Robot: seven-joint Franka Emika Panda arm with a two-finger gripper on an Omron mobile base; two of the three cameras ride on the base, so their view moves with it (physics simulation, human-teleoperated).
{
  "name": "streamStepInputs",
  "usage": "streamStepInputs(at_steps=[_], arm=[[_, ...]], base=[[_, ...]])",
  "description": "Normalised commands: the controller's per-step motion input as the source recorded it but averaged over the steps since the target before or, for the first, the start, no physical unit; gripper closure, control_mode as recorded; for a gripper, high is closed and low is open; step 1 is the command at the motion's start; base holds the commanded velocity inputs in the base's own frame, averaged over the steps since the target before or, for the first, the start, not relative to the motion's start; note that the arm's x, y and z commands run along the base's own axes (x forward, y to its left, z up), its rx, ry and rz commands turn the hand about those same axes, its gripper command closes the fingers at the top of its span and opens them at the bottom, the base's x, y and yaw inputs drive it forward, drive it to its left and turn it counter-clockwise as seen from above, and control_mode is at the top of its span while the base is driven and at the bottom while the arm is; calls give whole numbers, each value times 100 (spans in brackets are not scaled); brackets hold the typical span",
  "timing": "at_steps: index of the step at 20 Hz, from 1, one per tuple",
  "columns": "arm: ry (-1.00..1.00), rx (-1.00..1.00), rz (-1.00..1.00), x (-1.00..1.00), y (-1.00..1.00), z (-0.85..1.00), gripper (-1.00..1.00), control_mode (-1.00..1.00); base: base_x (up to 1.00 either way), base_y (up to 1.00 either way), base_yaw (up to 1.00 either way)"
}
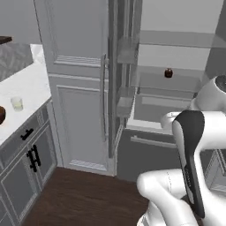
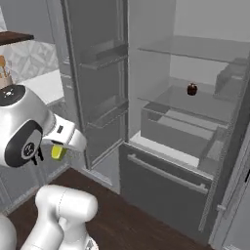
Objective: Grab a lemon wedge from the fridge and one ice cube from the ice bowl, and put them in the glass of lemonade.
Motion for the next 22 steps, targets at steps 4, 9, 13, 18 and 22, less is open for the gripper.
streamStepInputs(at_steps=[4, 9, 13, 18, 22], arm=[[0, 0, 0, 0, 0, 0, 100, 100], [0, 0, 0, 0, 0, 0, 100, 100], [0, 0, 0, 0, 0, 0, 100, 100], [0, 0, 0, 0, 0, 0, 100, 100], [0, 0, 0, 0, 0, 0, 100, 100]], base=[[0, 0, 100], [0, 10, 94], [57, 11, 64], [100, 0, 12], [100, 0, -13]])
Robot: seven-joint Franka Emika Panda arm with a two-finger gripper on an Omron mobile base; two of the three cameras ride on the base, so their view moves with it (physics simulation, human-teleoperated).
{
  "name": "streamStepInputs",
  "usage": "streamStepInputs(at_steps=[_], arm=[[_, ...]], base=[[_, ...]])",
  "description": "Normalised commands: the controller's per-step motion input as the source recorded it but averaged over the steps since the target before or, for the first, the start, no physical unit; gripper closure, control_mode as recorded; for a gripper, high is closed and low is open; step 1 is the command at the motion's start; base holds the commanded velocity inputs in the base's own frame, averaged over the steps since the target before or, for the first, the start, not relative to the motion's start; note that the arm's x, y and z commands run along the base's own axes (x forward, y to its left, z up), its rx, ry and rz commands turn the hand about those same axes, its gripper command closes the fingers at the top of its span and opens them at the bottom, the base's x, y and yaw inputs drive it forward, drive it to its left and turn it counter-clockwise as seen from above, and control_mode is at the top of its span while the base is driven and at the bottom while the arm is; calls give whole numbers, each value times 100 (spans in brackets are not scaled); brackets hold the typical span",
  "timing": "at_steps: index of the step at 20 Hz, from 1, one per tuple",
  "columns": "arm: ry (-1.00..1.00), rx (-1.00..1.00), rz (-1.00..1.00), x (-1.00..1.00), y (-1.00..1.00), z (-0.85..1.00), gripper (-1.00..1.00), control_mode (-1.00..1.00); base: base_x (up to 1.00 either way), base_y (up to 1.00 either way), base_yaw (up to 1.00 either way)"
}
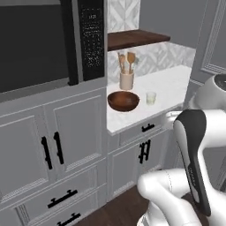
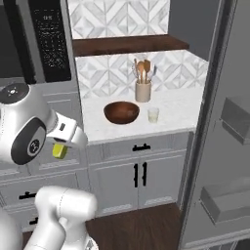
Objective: Grab a lemon wedge from the fridge and one ice cube from the ice bowl, and put them in the glass of lemonade.
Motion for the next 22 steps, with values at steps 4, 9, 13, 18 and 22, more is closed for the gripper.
streamStepInputs(at_steps=[4, 9, 13, 18, 22], arm=[[0, 0, 0, 0, 0, 0, 100, 100], [0, 0, 0, 0, 0, 0, 100, 100], [0, 0, 0, 0, 0, 0, 100, 100], [0, 0, 0, 0, 0, 0, 100, 100], [0, 0, 0, 0, 0, 0, 100, 100]], base=[[100, -14, -41], [88, -23, -51], [92, -2, -28], [96, 36, -2], [34, 11, 0]])
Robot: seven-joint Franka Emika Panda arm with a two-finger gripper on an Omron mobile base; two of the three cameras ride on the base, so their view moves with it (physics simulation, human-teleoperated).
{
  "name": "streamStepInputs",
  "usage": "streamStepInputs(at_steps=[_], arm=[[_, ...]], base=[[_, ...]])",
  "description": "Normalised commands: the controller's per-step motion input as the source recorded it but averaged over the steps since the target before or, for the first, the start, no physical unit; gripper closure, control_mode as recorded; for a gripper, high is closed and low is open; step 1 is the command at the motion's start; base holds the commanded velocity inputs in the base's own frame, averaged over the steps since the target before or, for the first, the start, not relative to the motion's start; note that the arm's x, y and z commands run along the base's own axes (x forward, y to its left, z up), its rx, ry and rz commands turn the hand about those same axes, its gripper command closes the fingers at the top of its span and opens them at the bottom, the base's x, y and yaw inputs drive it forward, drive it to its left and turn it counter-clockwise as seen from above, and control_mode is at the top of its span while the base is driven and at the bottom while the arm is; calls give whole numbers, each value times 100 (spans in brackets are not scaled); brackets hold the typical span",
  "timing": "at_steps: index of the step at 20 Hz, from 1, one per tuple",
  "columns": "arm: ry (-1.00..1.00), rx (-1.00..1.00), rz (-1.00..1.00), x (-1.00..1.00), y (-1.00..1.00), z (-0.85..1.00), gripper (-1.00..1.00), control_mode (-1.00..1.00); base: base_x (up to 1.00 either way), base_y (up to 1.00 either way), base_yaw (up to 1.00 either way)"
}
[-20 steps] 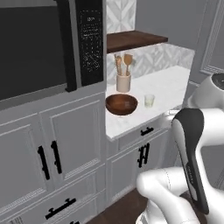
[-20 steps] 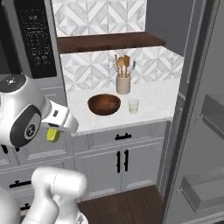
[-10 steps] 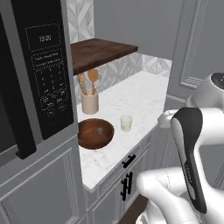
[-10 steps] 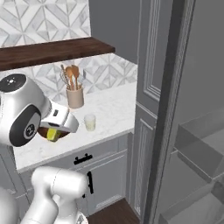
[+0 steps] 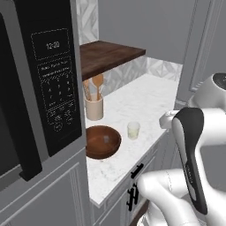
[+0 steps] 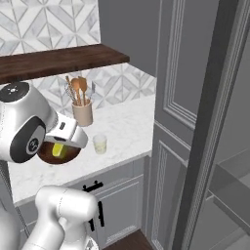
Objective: Grab a lemon wedge from the fridge and one ice cube from the ice bowl, and put them in the glass of lemonade.
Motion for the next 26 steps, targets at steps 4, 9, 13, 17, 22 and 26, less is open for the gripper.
streamStepInputs(at_steps=[4, 9, 13, 17, 22, 26], arm=[[0, 0, 0, 0, 0, 0, 100, 100], [0, 0, 0, 0, 0, 0, 100, 100], [21, 0, 0, 90, 11, -13, 100, -100], [15, 0, 3, 100, 11, -37, 100, -100], [-11, 3, 7, 99, 1, -58, 100, -100], [-11, 0, 2, 94, 6, -75, 100, -100]], base=[[0, 0, 0], [2, 0, 0], [0, 0, 0], [0, 0, 0], [0, 0, 0], [0, 0, 0]])
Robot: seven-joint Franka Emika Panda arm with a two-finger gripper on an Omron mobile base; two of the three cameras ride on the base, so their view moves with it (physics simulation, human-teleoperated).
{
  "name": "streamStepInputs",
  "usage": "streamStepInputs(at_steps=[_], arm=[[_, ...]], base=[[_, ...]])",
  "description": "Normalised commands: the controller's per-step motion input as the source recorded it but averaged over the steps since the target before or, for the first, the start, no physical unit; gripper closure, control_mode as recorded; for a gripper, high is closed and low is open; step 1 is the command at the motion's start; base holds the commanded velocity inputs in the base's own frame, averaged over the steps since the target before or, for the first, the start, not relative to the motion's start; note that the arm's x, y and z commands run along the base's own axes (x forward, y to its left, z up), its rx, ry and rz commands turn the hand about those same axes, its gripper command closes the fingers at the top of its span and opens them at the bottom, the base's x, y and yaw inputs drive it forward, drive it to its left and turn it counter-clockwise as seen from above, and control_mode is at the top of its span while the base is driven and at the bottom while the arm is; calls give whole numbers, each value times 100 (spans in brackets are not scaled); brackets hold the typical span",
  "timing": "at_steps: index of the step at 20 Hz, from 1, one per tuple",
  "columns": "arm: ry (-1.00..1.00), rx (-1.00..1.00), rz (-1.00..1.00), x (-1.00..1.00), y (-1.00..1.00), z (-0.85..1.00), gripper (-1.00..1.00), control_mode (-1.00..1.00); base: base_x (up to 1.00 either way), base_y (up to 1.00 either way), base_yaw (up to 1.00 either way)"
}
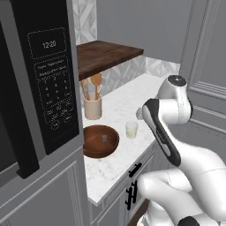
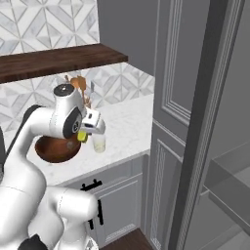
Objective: Grab a lemon wedge from the fridge and one ice cube from the ice bowl, and put them in the glass of lemonade.
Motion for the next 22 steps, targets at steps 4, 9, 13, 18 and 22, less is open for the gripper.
streamStepInputs(at_steps=[4, 9, 13, 18, 22], arm=[[0, 0, 4, 100, 2, -47, 100, -100], [7, -2, 4, 55, 6, -12, 100, -100], [20, -8, 0, 62, 32, 0, 100, -100], [26, -3, 1, 57, 9, -4, 100, -100], [15, 0, 0, 13, -6, -21, 100, -100]], base=[[0, 0, 0], [0, 0, 0], [0, 0, 0], [0, 0, 0], [0, 0, 0]])
